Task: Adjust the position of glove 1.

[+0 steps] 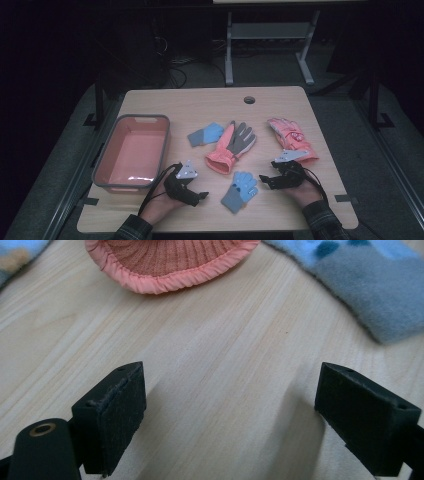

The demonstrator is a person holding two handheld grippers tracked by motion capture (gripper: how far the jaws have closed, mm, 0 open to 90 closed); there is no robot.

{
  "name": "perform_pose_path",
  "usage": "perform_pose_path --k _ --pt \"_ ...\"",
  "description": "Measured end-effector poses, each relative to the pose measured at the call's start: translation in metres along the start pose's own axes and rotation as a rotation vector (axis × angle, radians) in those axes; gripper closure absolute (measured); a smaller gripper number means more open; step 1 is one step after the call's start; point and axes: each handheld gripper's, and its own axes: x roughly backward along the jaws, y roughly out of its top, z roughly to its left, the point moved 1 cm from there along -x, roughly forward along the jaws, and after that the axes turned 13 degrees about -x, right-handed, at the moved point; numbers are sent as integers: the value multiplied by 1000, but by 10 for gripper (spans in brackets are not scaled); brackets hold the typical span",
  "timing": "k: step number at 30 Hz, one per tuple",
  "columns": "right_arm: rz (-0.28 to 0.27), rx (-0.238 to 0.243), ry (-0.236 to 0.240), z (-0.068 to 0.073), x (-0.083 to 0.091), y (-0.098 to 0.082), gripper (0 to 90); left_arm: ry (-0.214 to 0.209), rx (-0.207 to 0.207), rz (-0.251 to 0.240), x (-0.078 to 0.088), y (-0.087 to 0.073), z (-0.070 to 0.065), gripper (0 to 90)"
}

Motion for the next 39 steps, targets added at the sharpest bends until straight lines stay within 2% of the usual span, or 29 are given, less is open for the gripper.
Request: perform_pose_path --k 2,4,5,9,13,17,18,24,26,27,29,31,33,37,38,39 --pt "-8 -8 -3 0 0 0 250 -1 19 -6 2 3 -1 126" --pt "-28 -4 -15 0 -3 -2 185 -11 39 -22 3 7 -1 126" --pt "-45 7 -22 0 -5 -4 174 -12 34 -21 6 9 -1 126" --pt "-43 8 -20 0 -5 -4 165 -27 33 -46 11 21 1 144" --pt "-39 8 -17 1 -5 -4 151 -21 46 -67 13 31 6 151" --pt "-37 9 -14 1 -5 -4 145 -15 51 -74 15 40 12 232" --pt "-36 10 -14 1 -5 -4 145 1 49 -69 15 46 17 242" --pt "-39 14 -13 1 -5 -4 143 29 56 -75 16 60 32 371" --pt "-39 14 -13 1 -5 -4 143 61 54 -100 17 69 40 420" --pt "-39 14 -13 1 -5 -4 143 61 54 -100 17 69 40 435" --pt "-38 15 -11 1 -6 -4 139 99 38 -83 15 76 49 453" --pt "-36 17 -8 1 -5 -4 139 106 36 -85 14 78 52 535" --pt "-36 18 -8 1 -5 -4 139 131 46 -61 10 85 62 545" --pt "-35 18 -7 1 -5 -4 138 148 74 -35 1 91 78 601" --pt "-35 18 -7 1 -5 -4 138 148 74 -35 1 91 78 604" --pt "-35 24 -4 1 -5 -4 138 158 78 -17 -2 91 84 611"
